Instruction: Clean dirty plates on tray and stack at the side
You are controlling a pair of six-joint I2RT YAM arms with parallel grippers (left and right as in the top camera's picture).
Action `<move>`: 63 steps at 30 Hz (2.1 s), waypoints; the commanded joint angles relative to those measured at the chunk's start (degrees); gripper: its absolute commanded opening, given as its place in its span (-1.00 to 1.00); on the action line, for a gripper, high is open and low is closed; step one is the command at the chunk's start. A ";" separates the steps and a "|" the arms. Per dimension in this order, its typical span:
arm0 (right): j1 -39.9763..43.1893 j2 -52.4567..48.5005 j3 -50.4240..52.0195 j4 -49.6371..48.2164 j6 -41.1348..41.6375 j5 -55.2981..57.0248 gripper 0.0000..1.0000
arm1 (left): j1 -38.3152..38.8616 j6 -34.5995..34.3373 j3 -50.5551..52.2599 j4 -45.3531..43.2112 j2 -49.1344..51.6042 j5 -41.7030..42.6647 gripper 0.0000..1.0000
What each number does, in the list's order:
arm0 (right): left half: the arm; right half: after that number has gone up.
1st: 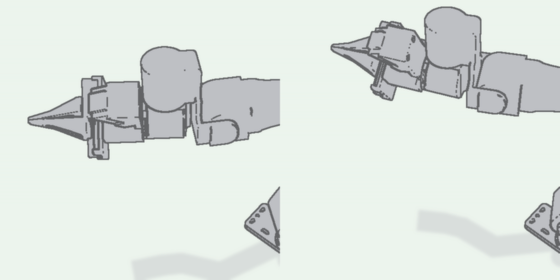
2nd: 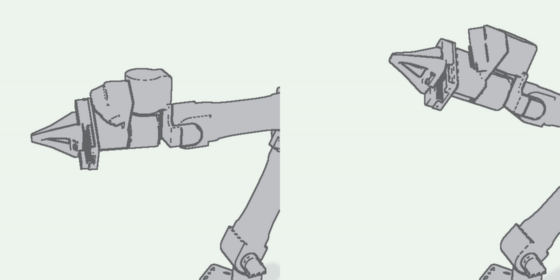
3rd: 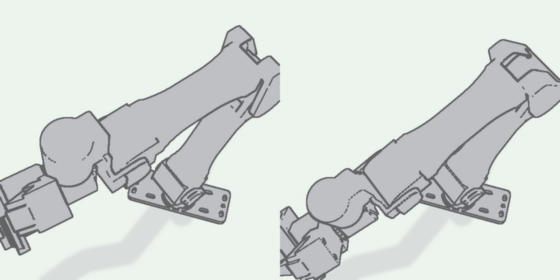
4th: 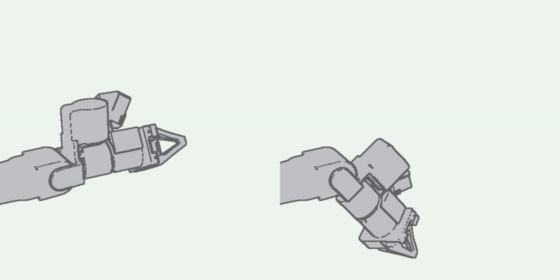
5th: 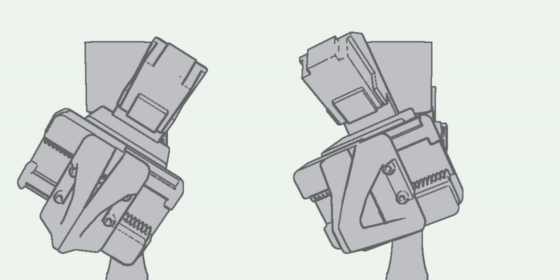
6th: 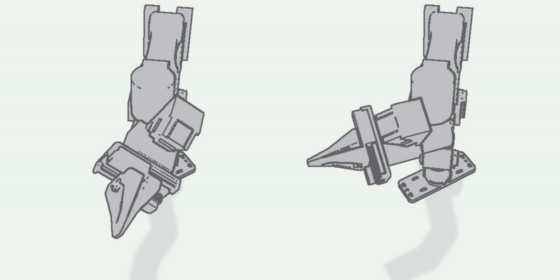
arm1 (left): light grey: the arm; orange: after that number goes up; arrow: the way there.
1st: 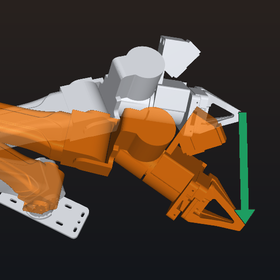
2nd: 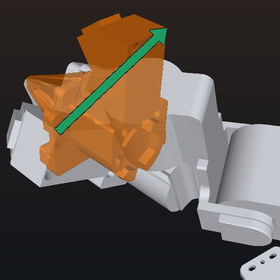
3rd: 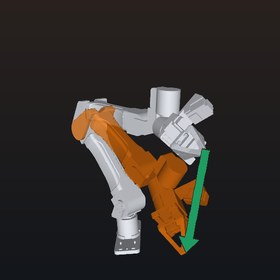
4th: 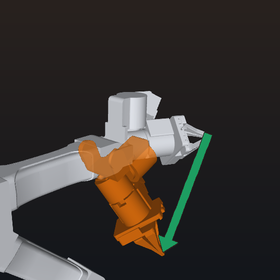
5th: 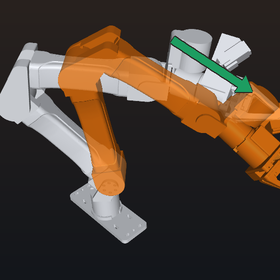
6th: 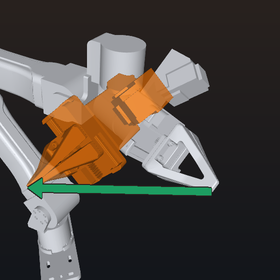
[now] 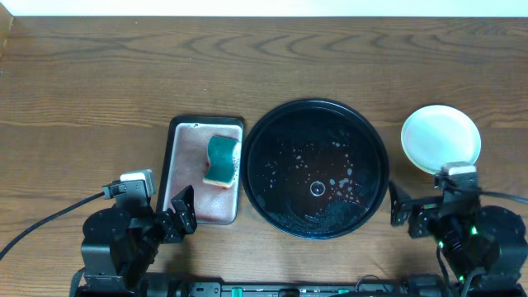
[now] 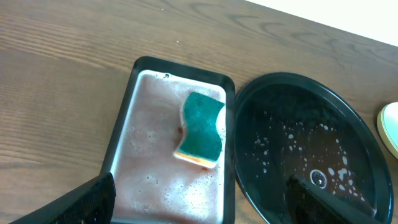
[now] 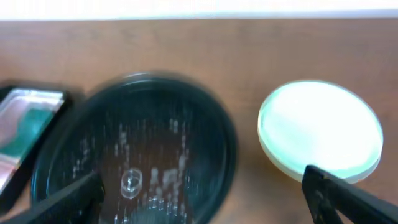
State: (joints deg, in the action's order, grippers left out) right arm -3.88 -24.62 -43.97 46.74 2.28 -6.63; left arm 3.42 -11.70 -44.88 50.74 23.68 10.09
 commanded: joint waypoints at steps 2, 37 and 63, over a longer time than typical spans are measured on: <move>0.26 5.44 6.91 -11.04 -2.38 0.81 0.98 | -0.24 0.94 0.46 -0.04 -0.20 -0.68 0.74; 0.46 24.33 43.65 -42.82 -6.43 1.88 0.98 | -0.24 0.94 0.46 -0.04 -0.20 -0.68 0.74; 0.46 24.33 43.65 -42.82 -6.43 1.88 0.98 | -1.86 4.17 18.47 -15.13 -11.58 -3.04 0.74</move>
State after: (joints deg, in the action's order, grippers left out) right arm -3.66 -0.69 -0.40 3.62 -3.60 -5.26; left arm 1.93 -8.91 -34.61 40.75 17.21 7.66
